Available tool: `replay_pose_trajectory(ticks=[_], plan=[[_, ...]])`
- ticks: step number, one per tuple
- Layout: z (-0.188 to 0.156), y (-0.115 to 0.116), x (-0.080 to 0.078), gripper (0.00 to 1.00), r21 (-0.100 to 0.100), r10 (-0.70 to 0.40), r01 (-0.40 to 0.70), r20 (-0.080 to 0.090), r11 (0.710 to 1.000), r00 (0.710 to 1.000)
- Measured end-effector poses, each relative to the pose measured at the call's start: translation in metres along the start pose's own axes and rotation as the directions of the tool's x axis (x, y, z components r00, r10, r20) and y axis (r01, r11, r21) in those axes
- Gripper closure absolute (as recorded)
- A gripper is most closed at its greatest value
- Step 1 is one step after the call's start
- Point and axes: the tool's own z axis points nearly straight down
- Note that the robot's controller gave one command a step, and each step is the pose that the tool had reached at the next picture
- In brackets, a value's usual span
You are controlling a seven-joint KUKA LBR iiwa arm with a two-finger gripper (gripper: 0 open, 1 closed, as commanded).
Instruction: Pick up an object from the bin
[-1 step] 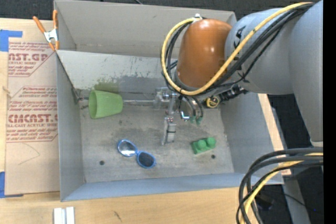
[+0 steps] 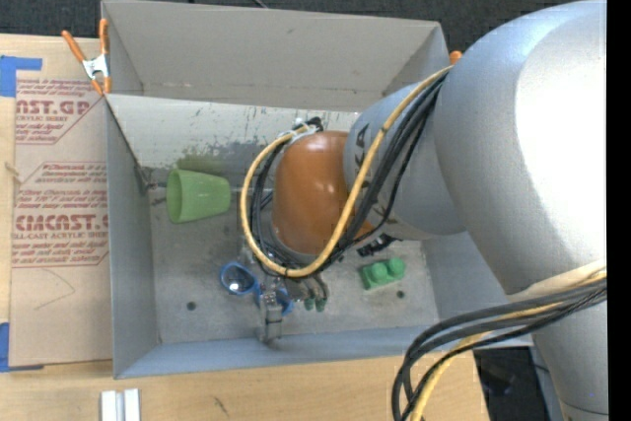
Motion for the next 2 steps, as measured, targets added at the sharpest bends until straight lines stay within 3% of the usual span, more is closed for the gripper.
replay_pose_trajectory(ticks=[1,2], plan=[[-0.004,-0.003,-0.003,1.0,0.001,0.005,-0.005,0.007,1.0,1.0],[-0.176,0.01,0.005,1.0,0.0,-0.011,0.011,0.017,1.0,1.0]])
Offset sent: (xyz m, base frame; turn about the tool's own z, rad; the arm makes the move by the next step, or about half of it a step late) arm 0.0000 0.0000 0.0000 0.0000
